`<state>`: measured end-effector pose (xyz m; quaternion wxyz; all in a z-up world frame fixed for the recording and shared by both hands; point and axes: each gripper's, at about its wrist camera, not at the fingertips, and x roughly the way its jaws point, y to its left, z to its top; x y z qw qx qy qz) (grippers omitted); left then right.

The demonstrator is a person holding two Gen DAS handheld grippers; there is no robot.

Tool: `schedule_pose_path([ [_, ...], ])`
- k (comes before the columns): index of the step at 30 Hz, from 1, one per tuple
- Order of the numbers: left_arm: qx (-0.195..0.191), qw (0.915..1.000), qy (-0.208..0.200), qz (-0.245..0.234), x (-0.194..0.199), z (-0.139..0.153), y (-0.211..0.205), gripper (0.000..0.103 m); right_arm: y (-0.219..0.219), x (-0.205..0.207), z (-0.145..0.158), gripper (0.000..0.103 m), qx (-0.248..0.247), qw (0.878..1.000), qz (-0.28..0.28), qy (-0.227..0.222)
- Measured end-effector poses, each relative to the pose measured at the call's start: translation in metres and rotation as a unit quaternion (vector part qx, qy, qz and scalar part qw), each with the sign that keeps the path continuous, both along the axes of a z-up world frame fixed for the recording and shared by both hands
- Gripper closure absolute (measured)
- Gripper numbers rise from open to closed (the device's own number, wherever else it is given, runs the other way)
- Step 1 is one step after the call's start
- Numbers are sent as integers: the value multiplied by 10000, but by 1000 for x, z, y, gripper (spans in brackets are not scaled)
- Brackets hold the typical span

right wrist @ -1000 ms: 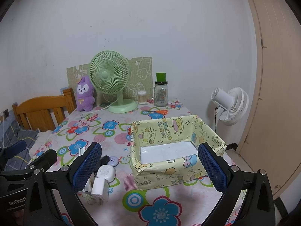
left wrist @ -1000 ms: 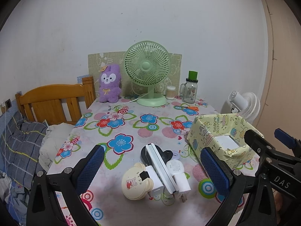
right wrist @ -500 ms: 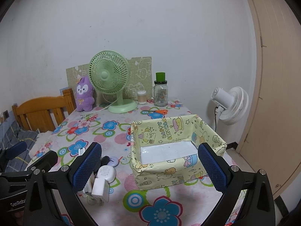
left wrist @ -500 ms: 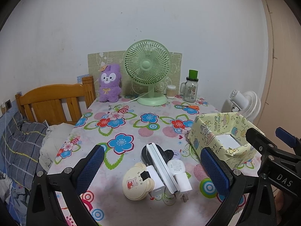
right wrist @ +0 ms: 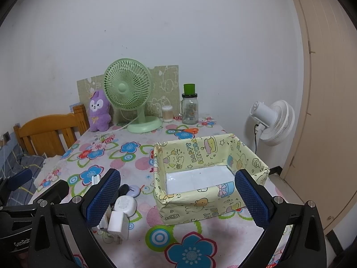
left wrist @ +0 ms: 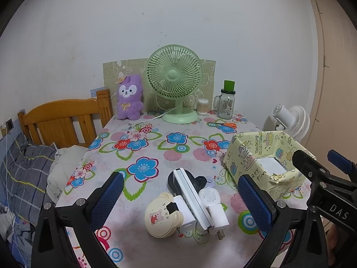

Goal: Organize rigid objects
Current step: 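Grasp the bunny-print compact with the left tool while the right tool grasps the white remote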

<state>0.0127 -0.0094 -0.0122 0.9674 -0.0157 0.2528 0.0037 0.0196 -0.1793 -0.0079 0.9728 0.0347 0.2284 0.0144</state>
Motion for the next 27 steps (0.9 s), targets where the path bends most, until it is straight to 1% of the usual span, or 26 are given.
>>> schedule_pose_path([
  [5,16,10000,44,6,2,-4,3,0,3,3,-2,1,-14,10000,16,23],
  [7,38,10000,77,3,3,-6,4,0,7,5,-3,5,-14,10000,73,51],
  [13,56,9997,222,11,8,-16,14,0,20,11,-10,11,-45,9996,201,172],
  [22,-2,9983,582,-13,19,-40,32,0,54,23,-25,11,-222,9977,510,381],
  [27,-119,9967,804,-1,27,-54,43,0,69,32,-34,12,-272,9961,643,540],
])
